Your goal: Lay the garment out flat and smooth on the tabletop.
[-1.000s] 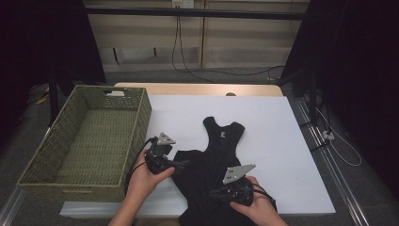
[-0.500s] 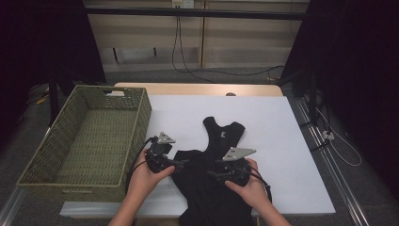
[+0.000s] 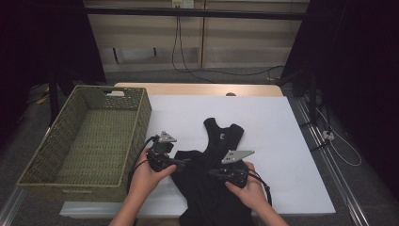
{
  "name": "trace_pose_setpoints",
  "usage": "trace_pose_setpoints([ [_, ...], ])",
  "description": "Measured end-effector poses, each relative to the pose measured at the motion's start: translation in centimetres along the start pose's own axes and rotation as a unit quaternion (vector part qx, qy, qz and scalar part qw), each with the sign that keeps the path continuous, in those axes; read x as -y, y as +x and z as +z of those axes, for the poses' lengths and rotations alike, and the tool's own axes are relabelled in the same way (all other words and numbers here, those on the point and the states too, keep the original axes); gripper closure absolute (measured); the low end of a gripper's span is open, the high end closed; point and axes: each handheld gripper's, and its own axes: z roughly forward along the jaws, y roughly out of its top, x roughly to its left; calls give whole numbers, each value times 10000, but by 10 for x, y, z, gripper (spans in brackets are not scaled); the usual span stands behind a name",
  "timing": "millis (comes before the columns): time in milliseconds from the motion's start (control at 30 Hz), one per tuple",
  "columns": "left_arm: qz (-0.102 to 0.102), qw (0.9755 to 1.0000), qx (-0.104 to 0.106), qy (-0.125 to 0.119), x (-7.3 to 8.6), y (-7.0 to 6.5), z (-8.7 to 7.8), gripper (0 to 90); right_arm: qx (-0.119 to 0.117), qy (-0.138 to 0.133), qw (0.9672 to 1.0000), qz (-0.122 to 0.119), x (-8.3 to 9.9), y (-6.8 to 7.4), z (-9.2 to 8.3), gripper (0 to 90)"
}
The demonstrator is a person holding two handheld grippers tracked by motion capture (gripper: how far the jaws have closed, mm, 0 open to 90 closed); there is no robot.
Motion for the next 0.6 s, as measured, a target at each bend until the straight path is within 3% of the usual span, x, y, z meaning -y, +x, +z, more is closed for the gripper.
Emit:
trace_pose_setpoints([
  [100, -9, 10000, -21, -47, -1, 0, 0, 150, -163, 59, 9998, -57, 2, 4, -2, 881],
  [133, 6, 10000, -20, -40, -1, 1, 0, 150, -317, 102, 9994, -118, 5, 13, -4, 881],
  [233, -22, 10000, -14, -42, -2, 2, 1, 150, -461, 132, 9986, -208, 10, 22, -7, 881],
  [267, -22, 10000, -4, -29, -3, 3, 0, 150, -634, 183, 9976, -215, 13, 29, -10, 880],
  [300, -22, 10000, -4, -29, -3, 3, 0, 150, -634, 183, 9976, -215, 13, 29, -10, 880],
  [333, -22, 10000, -22, -77, -3, 3, 0, 150, -820, 243, 9960, -262, 15, 35, -11, 877],
  [400, -43, 9999, -24, -114, -4, 2, -2, 150, -955, 292, 9943, -363, 15, 39, -13, 863],
  [467, -11, 9999, -20, -110, -5, 3, -3, 150, -897, 230, 9949, -408, 14, 40, -14, 838],
  [500, -52, 9999, -23, -141, -5, 2, -4, 149, -808, 98, 9958, -429, 11, 39, -17, 777],
  [533, -19, 9999, -32, -151, -5, 3, -5, 149, -461, -158, 9979, -417, 6, 33, -22, 682],
  [567, -19, 9999, -32, -151, -5, 3, -5, 149, -461, -158, 9979, -417, 6, 33, -22, 682],
  [600, -32, 9999, -29, -136, -5, 2, -4, 149, -104, -405, 9988, -253, 1, 21, -27, 623],
])
